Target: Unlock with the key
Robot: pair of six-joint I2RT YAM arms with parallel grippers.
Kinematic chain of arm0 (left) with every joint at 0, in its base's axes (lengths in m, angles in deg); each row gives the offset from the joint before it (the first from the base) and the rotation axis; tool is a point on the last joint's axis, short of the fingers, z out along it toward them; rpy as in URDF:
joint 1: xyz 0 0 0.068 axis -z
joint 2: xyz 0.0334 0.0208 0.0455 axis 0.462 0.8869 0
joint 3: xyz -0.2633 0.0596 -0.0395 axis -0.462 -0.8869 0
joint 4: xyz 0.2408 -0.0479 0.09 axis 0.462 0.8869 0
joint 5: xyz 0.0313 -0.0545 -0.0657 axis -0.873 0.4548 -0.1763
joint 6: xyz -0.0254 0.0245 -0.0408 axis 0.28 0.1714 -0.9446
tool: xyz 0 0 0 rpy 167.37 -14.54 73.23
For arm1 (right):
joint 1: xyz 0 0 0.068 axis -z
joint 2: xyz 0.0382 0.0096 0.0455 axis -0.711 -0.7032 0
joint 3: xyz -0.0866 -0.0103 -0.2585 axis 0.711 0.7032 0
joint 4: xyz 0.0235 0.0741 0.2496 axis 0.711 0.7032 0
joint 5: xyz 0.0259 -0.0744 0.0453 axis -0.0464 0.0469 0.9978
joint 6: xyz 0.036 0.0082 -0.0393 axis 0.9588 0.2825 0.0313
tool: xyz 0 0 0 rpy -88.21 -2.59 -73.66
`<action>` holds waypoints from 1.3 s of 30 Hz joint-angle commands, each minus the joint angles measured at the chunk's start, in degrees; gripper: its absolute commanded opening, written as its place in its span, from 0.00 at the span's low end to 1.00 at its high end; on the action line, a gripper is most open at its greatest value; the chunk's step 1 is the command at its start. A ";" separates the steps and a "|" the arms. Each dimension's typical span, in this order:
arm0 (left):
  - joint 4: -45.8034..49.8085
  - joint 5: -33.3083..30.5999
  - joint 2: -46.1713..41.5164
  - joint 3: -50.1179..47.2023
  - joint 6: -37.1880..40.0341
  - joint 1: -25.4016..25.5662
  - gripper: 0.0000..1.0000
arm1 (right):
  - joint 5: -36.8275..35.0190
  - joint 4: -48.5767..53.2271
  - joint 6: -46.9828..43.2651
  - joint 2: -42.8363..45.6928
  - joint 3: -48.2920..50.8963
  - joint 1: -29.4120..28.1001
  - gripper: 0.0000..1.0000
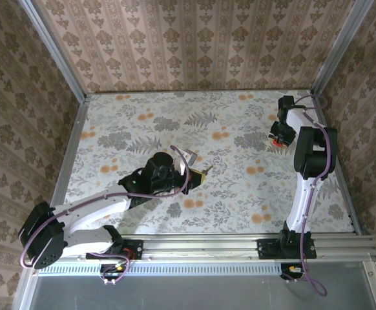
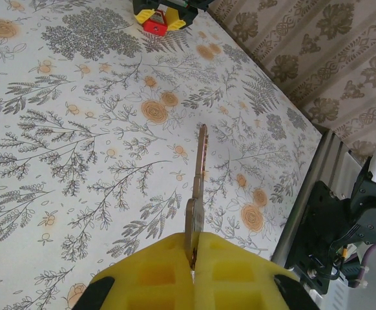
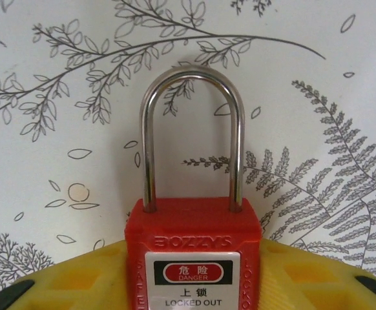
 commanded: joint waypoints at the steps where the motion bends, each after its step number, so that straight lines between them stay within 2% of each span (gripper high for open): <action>1: 0.18 -0.62 -1.06 -0.07 0.76 -0.39 0.00 | -0.53 2.14 0.74 -1.95 -1.17 -0.10 0.39; 4: 0.08 -0.66 -0.98 -0.11 0.45 -0.38 0.00 | 0.49 2.25 0.80 -1.59 -0.60 -0.10 0.25; 7: -0.84 -1.39 -0.98 -0.20 0.13 0.42 0.00 | 3.97 -0.25 1.96 2.12 3.03 -0.18 0.16; 9: -2.40 -2.44 -0.98 -0.35 -0.07 1.21 0.00 | 9.16 -4.88 3.67 7.41 7.79 -0.36 0.13; 11: -5.57 -3.32 -0.70 -0.88 -0.58 2.39 0.00 | 18.02 -14.39 6.31 15.95 15.38 -1.22 0.12; 15: -11.84 -5.32 0.88 -0.52 -1.26 4.14 0.00 | 22.22 -21.65 12.34 32.81 23.78 -8.36 0.11; 20: -15.62 -8.88 3.20 1.83 -0.52 5.94 0.00 | 18.63 -23.10 21.41 48.60 27.34 -21.38 0.09; 26: -16.57 -10.51 5.67 3.72 -0.11 6.55 0.00 | 13.92 -22.35 27.62 54.37 30.88 -32.86 0.06; 31: -14.90 -14.14 5.20 3.77 0.49 7.16 0.00 | 8.63 -20.46 29.13 58.05 34.01 -36.69 0.06; 39: -13.26 -17.68 5.92 3.75 -0.16 8.10 0.00 | 8.43 -22.07 30.66 58.83 36.16 -39.08 0.05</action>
